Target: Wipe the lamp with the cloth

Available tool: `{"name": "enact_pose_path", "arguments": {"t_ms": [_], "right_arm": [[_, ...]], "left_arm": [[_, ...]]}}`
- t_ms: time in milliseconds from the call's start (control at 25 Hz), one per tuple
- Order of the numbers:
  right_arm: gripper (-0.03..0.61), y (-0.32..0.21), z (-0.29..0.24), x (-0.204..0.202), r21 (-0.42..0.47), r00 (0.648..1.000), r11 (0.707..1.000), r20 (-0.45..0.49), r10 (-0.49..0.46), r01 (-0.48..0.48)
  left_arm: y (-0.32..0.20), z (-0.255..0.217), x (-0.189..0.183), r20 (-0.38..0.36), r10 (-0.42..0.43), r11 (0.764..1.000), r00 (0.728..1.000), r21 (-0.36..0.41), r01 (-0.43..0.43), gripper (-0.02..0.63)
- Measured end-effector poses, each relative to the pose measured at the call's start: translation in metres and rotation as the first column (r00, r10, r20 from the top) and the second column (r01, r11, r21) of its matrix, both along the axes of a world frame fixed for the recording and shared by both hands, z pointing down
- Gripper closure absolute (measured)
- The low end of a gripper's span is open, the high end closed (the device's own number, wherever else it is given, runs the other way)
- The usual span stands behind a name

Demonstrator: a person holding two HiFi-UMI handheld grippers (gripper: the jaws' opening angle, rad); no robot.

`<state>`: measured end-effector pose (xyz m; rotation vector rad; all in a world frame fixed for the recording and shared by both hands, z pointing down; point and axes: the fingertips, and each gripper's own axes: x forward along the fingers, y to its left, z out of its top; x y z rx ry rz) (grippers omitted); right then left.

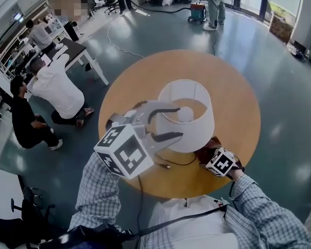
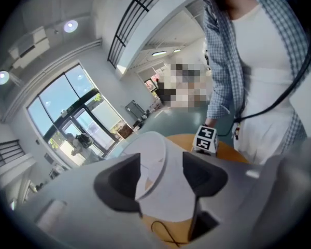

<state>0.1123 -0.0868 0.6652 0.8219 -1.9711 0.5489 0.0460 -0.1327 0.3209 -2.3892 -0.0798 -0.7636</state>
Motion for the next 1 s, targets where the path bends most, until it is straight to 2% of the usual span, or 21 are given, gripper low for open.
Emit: {"name": "enact_pose_path", "arguments": {"t_ms": [120, 240, 320, 400, 440, 520, 600, 720, 800, 880, 1000], "right_arm": [[0.218, -0.001, -0.013, 0.002, 0.019, 0.996, 0.998, 0.064, 0.060, -0.062], [0.204, -0.001, -0.031, 0.008, 0.047, 0.982, 0.989, 0.135, 0.131, -0.139], [0.207, -0.002, -0.038, 0.016, 0.065, 0.965, 0.979, 0.192, 0.180, -0.195], [0.229, -0.006, -0.045, 0.020, 0.085, 0.940, 0.964, 0.258, 0.224, -0.253], [0.256, -0.008, -0.050, 0.021, 0.100, 0.924, 0.954, 0.294, 0.244, -0.284], [0.359, -0.009, -0.066, 0.020, 0.129, 0.883, 0.929, 0.378, 0.278, -0.347], [0.426, -0.006, -0.079, 0.019, 0.152, 0.848, 0.905, 0.438, 0.300, -0.399], [0.576, -0.002, -0.095, 0.016, 0.208, 0.840, 0.884, 0.458, 0.292, -0.420], [0.575, 0.001, -0.104, 0.010, 0.222, 0.831, 0.881, 0.486, 0.271, -0.417], [0.575, 0.004, -0.110, 0.003, 0.217, 0.814, 0.880, 0.519, 0.263, -0.422], [0.575, 0.009, -0.115, -0.004, 0.231, 0.796, 0.868, 0.548, 0.257, -0.440]], "left_arm": [[-0.009, -0.018, -0.013, -0.141, -0.074, 0.997, 0.987, -0.040, 0.069, 0.356], [-0.012, -0.030, -0.032, -0.257, -0.146, 0.988, 0.955, -0.085, 0.128, 0.360], [-0.011, -0.033, -0.045, -0.352, -0.208, 0.973, 0.913, -0.167, 0.157, 0.391], [-0.010, -0.030, -0.059, -0.415, -0.284, 0.945, 0.864, -0.274, 0.179, 0.437], [-0.009, -0.024, -0.065, -0.423, -0.310, 0.933, 0.851, -0.307, 0.187, 0.455], [-0.006, -0.008, -0.074, -0.425, -0.354, 0.912, 0.833, -0.355, 0.206, 0.466], [-0.003, 0.006, -0.081, -0.437, -0.415, 0.880, 0.798, -0.417, 0.229, 0.504], [-0.004, 0.026, -0.090, -0.449, -0.511, 0.825, 0.733, -0.496, 0.272, 0.554], [-0.006, 0.039, -0.098, -0.459, -0.574, 0.785, 0.678, -0.545, 0.294, 0.590], [-0.005, 0.058, -0.102, -0.448, -0.620, 0.744, 0.644, -0.596, 0.302, 0.607], [0.004, 0.095, -0.100, -0.387, -0.653, 0.693, 0.651, -0.653, 0.306, 0.607]]}}
